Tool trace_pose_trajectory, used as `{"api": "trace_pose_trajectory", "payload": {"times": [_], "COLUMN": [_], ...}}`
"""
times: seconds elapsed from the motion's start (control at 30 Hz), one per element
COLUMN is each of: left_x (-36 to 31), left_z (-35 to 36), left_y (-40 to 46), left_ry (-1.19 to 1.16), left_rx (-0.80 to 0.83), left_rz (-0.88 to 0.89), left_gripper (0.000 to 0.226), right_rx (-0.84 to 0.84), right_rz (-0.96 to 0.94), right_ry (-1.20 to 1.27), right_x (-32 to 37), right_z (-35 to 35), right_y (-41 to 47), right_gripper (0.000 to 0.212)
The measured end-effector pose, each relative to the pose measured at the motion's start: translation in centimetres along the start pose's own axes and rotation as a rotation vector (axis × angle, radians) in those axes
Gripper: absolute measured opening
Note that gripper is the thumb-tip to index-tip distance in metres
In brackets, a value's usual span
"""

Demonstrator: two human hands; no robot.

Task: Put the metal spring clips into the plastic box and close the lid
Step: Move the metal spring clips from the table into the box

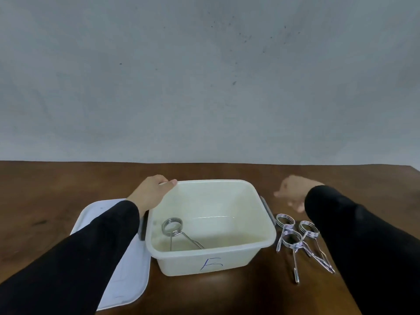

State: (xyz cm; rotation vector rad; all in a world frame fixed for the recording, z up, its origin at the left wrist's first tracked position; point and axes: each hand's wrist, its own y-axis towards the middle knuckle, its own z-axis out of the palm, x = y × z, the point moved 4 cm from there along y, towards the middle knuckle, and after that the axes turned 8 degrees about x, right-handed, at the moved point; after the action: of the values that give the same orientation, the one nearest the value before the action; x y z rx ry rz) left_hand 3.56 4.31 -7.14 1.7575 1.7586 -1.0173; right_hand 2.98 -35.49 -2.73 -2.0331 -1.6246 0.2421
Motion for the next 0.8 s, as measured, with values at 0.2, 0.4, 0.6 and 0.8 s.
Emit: {"api": "trace_pose_trajectory", "payload": {"times": [0.2, 0.4, 0.6, 0.8], "left_x": [0.0, -0.1, -0.3, -0.4], "left_z": [0.1, 0.0, 0.0, 0.0], "left_y": [-0.1, -0.3, -0.4, -0.6], "left_ry": [0.009, -0.008, -0.014, -0.032], "left_rx": [-0.003, -0.006, -0.001, 0.000], "left_rz": [0.006, -0.001, 0.002, 0.006], "left_gripper": [0.043, 0.044, 0.042, 0.043], "right_rx": [0.149, 0.096, 0.003, -0.121], "right_rz": [0.144, 0.192, 0.271, 0.247], "right_ry": [-0.270, -0.183, -0.064, 0.028], "right_x": [-4.9, -4.3, -4.1, -4.6], "right_z": [3.7, 6.5, 9.0, 9.1], "right_y": [0.6, 3.4, 3.7, 4.2], "right_gripper": [0.043, 0.044, 0.041, 0.028]}}
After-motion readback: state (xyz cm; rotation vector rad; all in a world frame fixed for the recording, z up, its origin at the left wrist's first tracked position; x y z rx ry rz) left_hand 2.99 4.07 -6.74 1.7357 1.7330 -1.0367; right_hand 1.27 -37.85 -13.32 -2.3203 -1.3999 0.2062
